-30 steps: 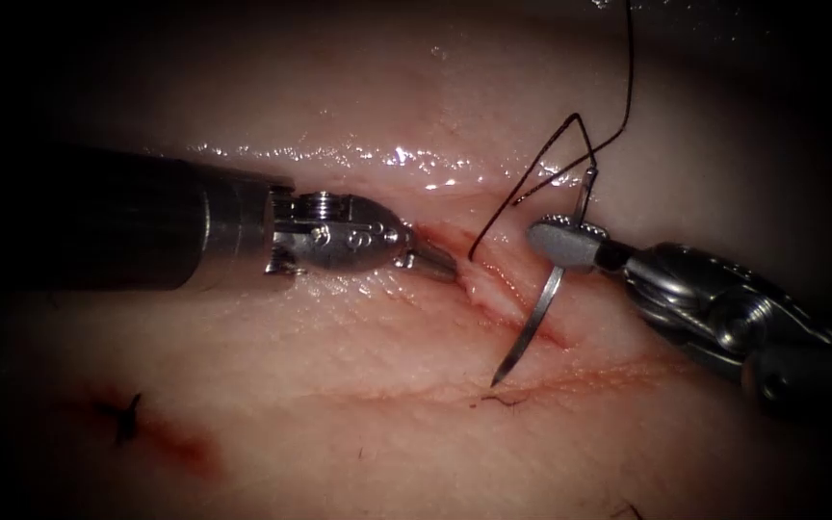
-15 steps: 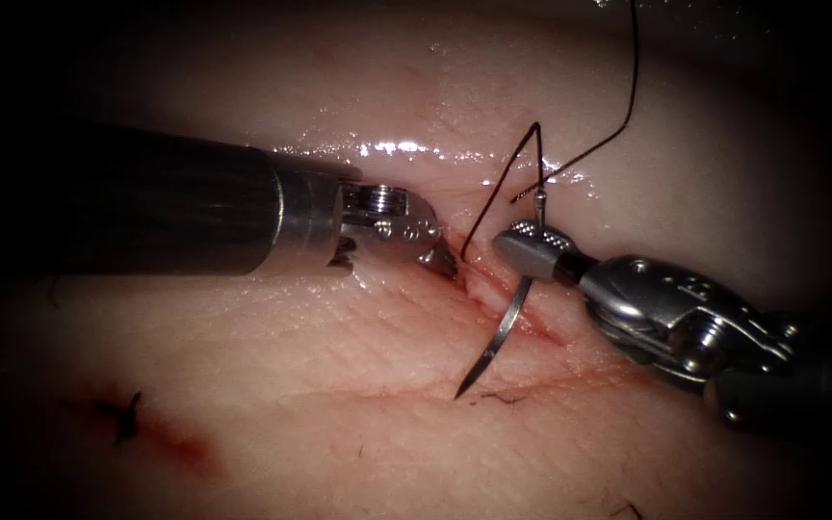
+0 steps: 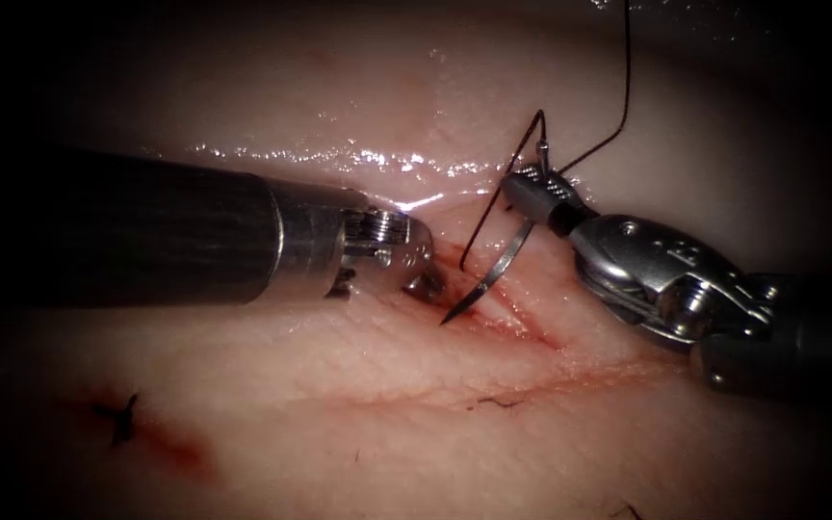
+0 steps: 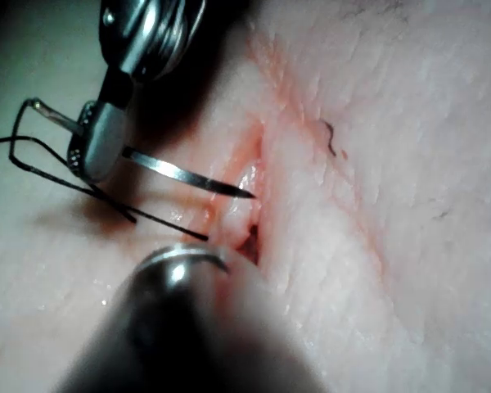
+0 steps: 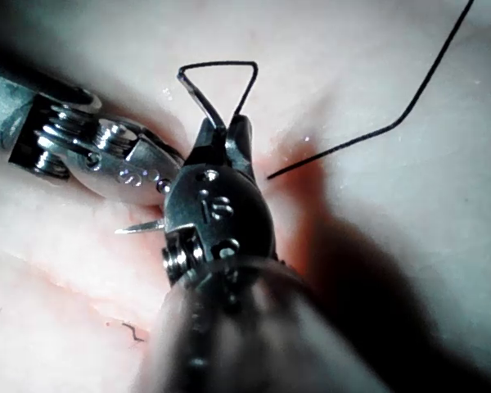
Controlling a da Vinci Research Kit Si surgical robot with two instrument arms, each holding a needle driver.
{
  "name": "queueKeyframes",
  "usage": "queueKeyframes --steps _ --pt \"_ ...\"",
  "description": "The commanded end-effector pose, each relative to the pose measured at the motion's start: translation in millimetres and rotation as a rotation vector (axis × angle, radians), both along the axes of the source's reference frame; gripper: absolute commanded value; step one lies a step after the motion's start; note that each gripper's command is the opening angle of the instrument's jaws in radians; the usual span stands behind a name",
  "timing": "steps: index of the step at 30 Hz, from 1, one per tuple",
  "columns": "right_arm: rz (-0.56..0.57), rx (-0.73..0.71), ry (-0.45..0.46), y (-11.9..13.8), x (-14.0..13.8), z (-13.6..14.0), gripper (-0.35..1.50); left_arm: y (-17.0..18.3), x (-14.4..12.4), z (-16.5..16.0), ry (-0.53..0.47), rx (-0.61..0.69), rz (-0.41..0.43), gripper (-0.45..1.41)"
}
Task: Wound Closure
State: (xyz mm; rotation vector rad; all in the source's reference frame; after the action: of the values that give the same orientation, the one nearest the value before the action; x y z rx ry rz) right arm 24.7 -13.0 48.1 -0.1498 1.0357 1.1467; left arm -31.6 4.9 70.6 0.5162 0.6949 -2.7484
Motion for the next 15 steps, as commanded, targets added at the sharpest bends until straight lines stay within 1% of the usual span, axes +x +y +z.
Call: queueKeyframes --steps 1,6,9,11,12,13,15 --pt "0.006 -0.015 -0.012 0.1 0.7 0.6 -0.35 -0.2 -0.4 0.5 -0.004 0.005 0.003 0.32" --pt "-0.005 -0.082 -0.087 -0.5 1.4 1.7 -0.35 -0.4 -0.5 0.1 -0.012 0.024 0.005 0.34" --pt "-0.021 -0.128 -0.126 -1.4 2.6 3.0 -0.35 -0.8 -0.5 -0.5 -0.019 0.044 0.011 0.37" --pt "-0.05 -0.159 -0.175 -2.0 3.7 4.1 -0.35 -1.0 -0.5 -0.9 -0.031 0.05 0.005 0.37" --pt "-0.055 -0.165 -0.187 -2.1 3.9 4.3 -0.35 -1.0 -0.5 -1.0 -0.036 0.05 0.001 0.37" --pt "-0.071 -0.186 -0.238 -2.3 4.2 4.8 -0.35 -1.0 -0.5 -1.3 -0.043 0.054 -0.003 0.37" --pt "-0.078 -0.2 -0.274 -2.4 4.1 5.3 -0.35 -1.1 -0.4 -1.7 -0.044 0.057 -0.001 0.37"
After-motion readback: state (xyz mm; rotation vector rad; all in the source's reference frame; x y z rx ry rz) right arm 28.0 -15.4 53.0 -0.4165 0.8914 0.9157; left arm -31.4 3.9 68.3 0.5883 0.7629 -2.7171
